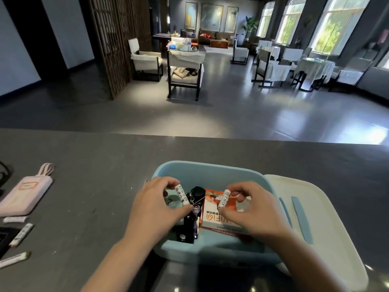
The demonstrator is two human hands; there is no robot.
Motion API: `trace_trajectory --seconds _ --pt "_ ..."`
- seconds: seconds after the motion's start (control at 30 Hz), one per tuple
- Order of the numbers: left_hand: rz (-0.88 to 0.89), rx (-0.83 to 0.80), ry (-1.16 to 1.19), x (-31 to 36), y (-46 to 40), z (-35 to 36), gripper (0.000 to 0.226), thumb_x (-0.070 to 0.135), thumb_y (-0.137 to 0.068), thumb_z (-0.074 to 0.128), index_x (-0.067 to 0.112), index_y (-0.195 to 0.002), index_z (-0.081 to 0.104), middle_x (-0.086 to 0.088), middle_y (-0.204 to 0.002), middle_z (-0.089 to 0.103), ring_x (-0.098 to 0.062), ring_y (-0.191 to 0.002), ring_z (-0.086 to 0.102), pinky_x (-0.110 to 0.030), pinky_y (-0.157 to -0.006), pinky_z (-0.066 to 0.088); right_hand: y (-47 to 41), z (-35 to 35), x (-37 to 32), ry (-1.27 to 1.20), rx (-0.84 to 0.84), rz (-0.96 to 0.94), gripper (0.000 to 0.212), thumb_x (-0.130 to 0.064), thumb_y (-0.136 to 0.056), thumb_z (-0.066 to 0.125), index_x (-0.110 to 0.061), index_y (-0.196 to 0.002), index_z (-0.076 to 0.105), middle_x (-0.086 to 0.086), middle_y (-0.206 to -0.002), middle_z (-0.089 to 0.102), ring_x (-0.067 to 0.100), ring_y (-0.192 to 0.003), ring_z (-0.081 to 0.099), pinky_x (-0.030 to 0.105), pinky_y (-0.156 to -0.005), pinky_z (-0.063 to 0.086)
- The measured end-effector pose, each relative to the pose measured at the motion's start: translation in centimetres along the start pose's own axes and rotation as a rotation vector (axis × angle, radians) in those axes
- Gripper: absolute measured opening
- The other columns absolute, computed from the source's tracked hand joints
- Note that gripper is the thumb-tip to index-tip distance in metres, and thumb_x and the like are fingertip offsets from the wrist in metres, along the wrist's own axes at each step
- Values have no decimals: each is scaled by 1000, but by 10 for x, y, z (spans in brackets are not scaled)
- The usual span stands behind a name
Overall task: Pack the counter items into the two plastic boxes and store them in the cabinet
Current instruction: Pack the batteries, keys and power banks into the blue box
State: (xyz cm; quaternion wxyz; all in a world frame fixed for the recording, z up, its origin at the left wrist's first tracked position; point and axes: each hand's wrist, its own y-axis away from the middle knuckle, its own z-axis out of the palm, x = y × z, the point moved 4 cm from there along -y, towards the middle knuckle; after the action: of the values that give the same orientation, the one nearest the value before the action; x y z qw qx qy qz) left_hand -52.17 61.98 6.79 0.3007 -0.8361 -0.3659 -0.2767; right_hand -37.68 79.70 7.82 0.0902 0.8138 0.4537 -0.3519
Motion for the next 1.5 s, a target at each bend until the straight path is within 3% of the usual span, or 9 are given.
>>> trace_trajectory --seconds 0.13,0.23,0.43,0.6,0.8,0.9,1.1,1.2,1.5 --pt "29 -152 -350 -10 -31 0 49 53 -59 77 35 -100 57 18 -101 56 -9 -93 52 -31 -84 30 -30 19 -10 12 -128 -53 39 -45 -61 79 -39 -95 62 -21 -95 62 -8 -89 58 11 -78 45" --pt "136 -316 -684 -14 -49 11 49 55 -63 71 34 -105 57 13 -107 56 -12 -106 49 -34 -79 19 -53 40 -21 56 -179 -65 41 -45 -61 77 -34 -98 63 -18 -96 62 -2 -87 58 23 -79 51" --pt "328 -418 -975 -25 -61 33 24 23 -78 56 23 -102 60 3 -106 56 -22 -114 41 -35 -76 16 -67 83 -22 144 -247 -88 44 -45 -60 71 -31 -100 62 -13 -96 57 8 -87 55 27 -76 48" --pt "278 -321 -831 -28 -64 29 29 18 -77 56 28 -104 59 9 -104 58 -14 -110 44 -34 -70 11 -67 93 -15 204 -293 -102 42 -42 -62 71 -27 -101 63 -9 -99 58 12 -90 57 30 -79 48" --pt "47 163 -260 -30 -32 -14 21 17 -78 67 33 -91 63 19 -89 61 -8 -87 57 -27 -75 23 -77 102 -28 231 -333 -173 43 -44 -65 70 -28 -105 62 -9 -103 57 12 -96 56 32 -81 50" --pt "-111 283 -88 -44 -7 -31 19 18 -81 67 35 -87 62 19 -84 62 0 -77 58 -34 -81 36 -86 116 -41 277 -368 -182 41 -42 -68 70 -23 -103 62 -6 -103 56 16 -97 56 35 -82 52" --pt "-196 330 -43 -54 16 -52 23 16 -80 69 36 -87 62 18 -83 63 1 -75 57 -34 -80 35 -89 142 -45 324 -409 -162 53 -48 -76 69 -23 -122 56 -3 -119 58 19 -111 56 35 -88 50" --pt "-207 352 -20 -56 19 -57 23 13 -79 69 34 -88 64 17 -83 64 -2 -76 59 -39 -83 41 -89 140 -44 315 -389 -146 54 -49 -73 72 -26 -120 56 -7 -118 61 17 -109 58 34 -87 50" --pt "-243 312 -12 -57 25 -56 20 18 -80 67 36 -88 62 17 -85 63 -3 -78 57 -34 -83 38 -79 114 -43 303 -337 -129 62 -47 -72 75 -32 -128 52 -14 -121 60 12 -109 58 29 -87 47"
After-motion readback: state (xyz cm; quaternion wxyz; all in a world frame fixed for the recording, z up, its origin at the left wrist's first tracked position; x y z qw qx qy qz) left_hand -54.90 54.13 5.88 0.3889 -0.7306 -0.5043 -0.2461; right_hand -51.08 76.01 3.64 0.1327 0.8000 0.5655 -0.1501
